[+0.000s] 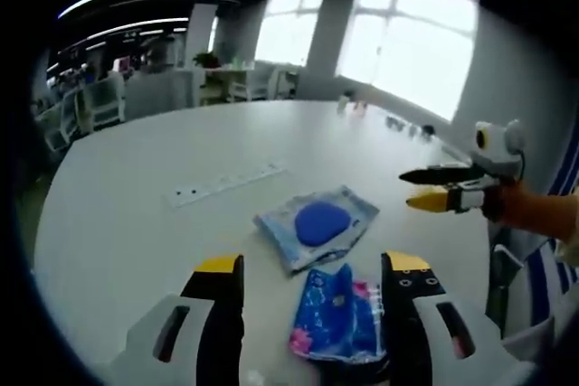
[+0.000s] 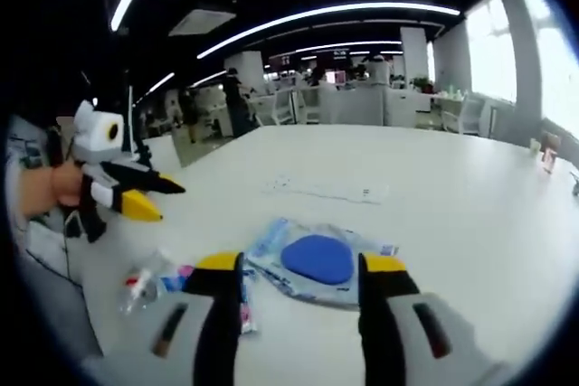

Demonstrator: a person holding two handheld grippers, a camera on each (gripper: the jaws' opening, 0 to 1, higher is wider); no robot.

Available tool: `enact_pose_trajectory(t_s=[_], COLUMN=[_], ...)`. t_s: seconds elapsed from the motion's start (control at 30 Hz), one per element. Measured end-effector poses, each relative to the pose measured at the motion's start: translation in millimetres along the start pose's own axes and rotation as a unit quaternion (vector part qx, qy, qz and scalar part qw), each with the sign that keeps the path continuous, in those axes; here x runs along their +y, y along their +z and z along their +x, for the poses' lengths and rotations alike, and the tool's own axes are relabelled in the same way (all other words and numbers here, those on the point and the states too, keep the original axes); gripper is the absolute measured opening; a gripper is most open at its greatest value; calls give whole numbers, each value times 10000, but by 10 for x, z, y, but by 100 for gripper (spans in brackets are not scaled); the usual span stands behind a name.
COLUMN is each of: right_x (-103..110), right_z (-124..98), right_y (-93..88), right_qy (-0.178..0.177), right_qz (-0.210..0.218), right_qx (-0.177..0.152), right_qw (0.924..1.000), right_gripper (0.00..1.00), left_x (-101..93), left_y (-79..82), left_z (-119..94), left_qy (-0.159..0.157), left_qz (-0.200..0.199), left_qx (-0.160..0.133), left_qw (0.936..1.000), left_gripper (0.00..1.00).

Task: Arrange the tabletop items into an orderly group along one side of the table until the central work area is clear of visible clutter.

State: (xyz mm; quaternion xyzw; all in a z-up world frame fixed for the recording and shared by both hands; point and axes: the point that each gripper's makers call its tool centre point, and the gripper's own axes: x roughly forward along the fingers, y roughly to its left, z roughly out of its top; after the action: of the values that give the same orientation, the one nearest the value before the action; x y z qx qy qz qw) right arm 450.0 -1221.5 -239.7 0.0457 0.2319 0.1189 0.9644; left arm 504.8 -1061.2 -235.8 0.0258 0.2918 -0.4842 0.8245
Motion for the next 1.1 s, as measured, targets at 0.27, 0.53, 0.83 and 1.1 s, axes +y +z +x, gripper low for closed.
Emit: enact_pose_trajectory(t_s=[0.27,0.53,0.83,1.1], right_x=[139,217,302,387], right_z=[-59,-57,-49,-10], right_y=[-112,-141,-150,-168], right_qy=[137,247,358,506], right_qz=[-78,-242,-277,-398], right_qx=[128,236,262,315], right_qw=[9998,9991,9986,9974], right_gripper=[48,48,48,48], left_x=[-51,-126,-194,-246], left_y=[-90,-281,-410,-505], left_z=[-103,-190,-289,-364], left_qy=[55,75,159,246], left_qz=[-11,-70,-160,-214], left_qx=[64,228,336,409], left_qw=[10000,9997,9992,9986], left_gripper=[58,58,57,56])
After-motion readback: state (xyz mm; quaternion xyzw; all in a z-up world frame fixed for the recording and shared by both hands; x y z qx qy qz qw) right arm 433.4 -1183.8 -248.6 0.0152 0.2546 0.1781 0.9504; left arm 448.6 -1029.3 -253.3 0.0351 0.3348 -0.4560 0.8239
